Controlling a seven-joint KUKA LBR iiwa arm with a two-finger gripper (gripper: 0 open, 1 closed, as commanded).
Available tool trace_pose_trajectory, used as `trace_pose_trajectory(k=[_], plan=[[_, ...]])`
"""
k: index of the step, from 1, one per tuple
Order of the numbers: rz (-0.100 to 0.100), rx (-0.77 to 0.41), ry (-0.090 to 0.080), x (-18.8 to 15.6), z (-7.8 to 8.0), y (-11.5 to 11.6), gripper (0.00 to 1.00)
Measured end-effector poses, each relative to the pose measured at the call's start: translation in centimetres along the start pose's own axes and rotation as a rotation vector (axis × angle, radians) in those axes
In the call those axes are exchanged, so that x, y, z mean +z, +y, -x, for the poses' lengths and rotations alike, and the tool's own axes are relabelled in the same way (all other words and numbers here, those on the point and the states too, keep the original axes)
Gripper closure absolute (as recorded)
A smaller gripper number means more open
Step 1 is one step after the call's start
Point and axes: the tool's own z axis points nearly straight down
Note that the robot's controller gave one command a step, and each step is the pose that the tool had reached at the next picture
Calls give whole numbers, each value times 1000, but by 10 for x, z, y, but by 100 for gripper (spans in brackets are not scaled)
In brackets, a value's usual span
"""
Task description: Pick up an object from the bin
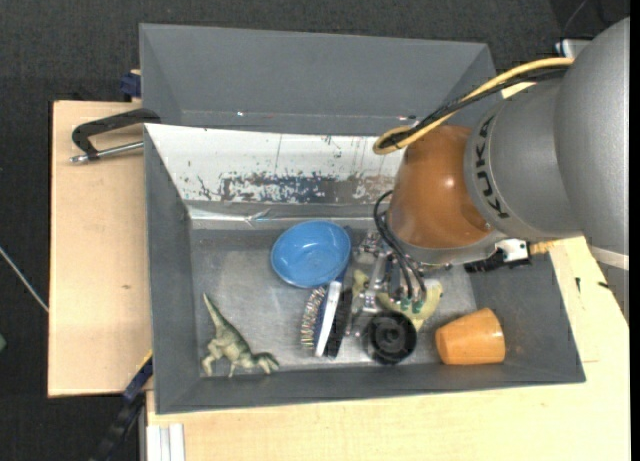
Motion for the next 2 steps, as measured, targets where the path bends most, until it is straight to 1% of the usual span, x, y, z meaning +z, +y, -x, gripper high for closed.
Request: trace_pose_trajectory(k=[1, 2], plan=[[5, -2, -4, -1, 1, 2, 100], [7, 31, -3, -135, 4, 13, 100]])
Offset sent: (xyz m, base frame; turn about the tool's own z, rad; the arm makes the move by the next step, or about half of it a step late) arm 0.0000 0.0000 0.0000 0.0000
